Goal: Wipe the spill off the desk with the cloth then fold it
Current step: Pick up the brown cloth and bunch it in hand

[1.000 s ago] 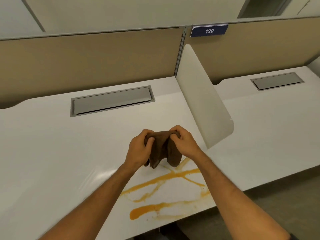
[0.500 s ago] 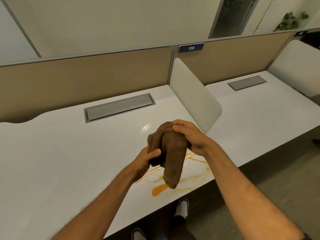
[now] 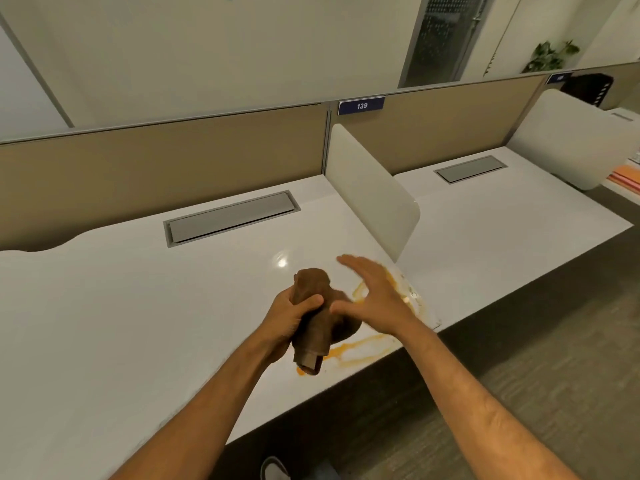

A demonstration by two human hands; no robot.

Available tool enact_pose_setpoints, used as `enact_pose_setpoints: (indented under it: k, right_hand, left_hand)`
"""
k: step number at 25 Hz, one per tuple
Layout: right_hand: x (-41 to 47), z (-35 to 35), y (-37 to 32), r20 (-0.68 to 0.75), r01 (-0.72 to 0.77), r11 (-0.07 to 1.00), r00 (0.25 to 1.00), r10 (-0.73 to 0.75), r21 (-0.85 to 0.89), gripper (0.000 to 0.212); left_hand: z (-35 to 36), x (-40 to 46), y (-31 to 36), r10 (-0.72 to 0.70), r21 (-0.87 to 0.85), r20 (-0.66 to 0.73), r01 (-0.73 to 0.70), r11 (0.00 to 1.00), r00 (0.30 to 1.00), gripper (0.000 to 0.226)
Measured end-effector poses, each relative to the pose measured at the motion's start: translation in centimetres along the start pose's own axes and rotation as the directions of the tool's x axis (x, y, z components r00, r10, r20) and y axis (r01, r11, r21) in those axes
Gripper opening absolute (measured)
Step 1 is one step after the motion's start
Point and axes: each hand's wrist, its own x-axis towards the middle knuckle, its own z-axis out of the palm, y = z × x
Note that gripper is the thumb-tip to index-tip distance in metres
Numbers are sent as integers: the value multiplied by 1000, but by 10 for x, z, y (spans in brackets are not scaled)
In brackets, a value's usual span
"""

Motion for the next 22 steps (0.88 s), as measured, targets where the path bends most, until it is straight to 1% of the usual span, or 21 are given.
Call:
enact_pose_setpoints:
  k: [1,2,3,5,7,9,11,13,15,16,17,19,20,21,22]
  right_hand:
    - [-7,6,-2,113,52,996,993,-44,-72,98]
    - [-14,13,-2,204,65,992,978,-43,-105,105]
    - [-21,18,1,254,44,995,967,-19,-93,111]
    - [-35,24,9,262,-45,999,964,40,11,113]
    - [-50,27,18,222,-116,990,970,97,74,102]
    - [-66,29,30,197,-152,981,972,127,121,81]
    - [-79,31,38,208,-197,964,965,159,177,58]
    - [-88,32,43,250,-264,934,947,203,241,42]
    - [-97,35,44,280,-322,896,930,238,307,33]
    - [-102,37,43,283,-343,874,925,252,343,30]
    - [-106,39,40,280,-360,853,923,265,379,29]
    - [-110,42,36,253,-380,809,922,293,449,26]
    - [-111,41,33,240,-386,785,921,305,484,25]
    - [-111,40,30,237,-395,756,919,316,523,25]
    - [-111,39,27,242,-403,721,915,322,564,26]
  left_hand:
    - [3,-4,0,1,-3,9,-1,1000,1000,45]
    - [6,-8,0,-4,-3,14,4,1000,1000,45]
    - [10,-13,-1,-12,-3,15,12,1000,1000,46]
    - [16,-21,-5,-23,2,35,23,1000,999,49]
    - [19,-29,-10,-35,50,86,30,998,996,45]
    - [21,-37,-15,-50,176,85,35,984,995,35]
    - [21,-44,-20,-39,323,6,35,946,999,23]
    - [22,-51,-28,-13,376,-94,47,925,996,22]
    - [22,-56,-34,20,369,-175,46,928,984,31]
    - [21,-58,-36,25,376,-188,49,925,982,41]
    - [20,-59,-39,0,383,-173,67,921,985,54]
    - [15,-62,-43,-148,331,-76,165,929,986,82]
    - [10,-63,-44,-231,281,-11,225,933,973,90]
    - [6,-64,-45,-289,243,60,267,933,956,91]
    - [4,-64,-46,-313,223,116,282,933,943,87]
